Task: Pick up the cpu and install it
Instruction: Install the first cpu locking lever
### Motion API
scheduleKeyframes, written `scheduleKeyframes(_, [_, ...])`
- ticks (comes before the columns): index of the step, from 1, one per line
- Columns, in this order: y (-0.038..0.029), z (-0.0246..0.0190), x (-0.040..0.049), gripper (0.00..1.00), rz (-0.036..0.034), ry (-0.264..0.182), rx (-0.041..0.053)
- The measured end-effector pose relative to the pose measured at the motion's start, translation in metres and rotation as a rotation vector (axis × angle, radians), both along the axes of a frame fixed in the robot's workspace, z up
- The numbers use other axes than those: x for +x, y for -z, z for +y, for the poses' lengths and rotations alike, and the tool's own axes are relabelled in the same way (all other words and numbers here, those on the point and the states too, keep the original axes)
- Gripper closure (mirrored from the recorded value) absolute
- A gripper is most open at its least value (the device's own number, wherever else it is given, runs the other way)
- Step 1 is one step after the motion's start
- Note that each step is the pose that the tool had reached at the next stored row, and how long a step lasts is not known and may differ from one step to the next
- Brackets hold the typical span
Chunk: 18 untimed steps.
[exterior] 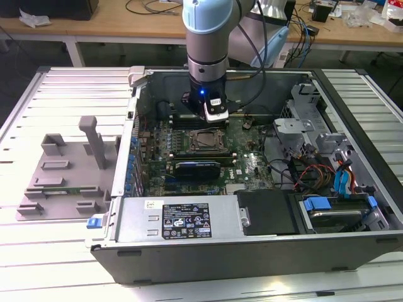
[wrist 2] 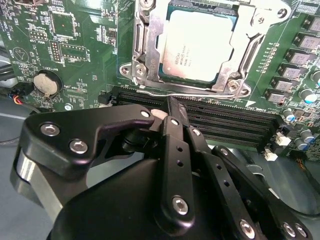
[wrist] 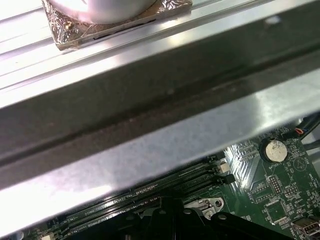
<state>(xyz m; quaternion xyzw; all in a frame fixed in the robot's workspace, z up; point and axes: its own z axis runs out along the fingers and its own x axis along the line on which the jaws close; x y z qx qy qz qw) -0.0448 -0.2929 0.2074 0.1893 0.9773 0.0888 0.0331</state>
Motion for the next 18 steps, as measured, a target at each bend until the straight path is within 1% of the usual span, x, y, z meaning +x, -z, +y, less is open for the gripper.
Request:
scheduleKeyframes(4, [-0.0031,0.0,0.0,0.89,0.0,0.0,-0.0001])
scheduleKeyframes(8, [-0.0032,-0.0004,0.0,0.89,-0.0006,0.0,0.0])
scheduleKeyframes(9, [-0.003,-0.0004,0.0,0.89,-0.0028,0.0,0.0])
scheduleKeyframes(10, [-0.0016,-0.0005,-0.0001,0.89,-0.0094,0.0,-0.0011])
scheduleKeyframes(12, [0.0013,-0.0005,-0.0001,0.89,-0.0174,0.0,-0.0036])
scheduleKeyframes(15, [0.0031,-0.0005,0.0,0.89,-0.0224,0.0,-0.0041])
scheduleKeyframes(17, [0.0053,-0.0004,0.0,0.89,-0.0278,0.0,-0.0046])
scheduleKeyframes(18, [0.0061,-0.0007,-0.0001,0.89,-0.0294,0.0,-0.0054])
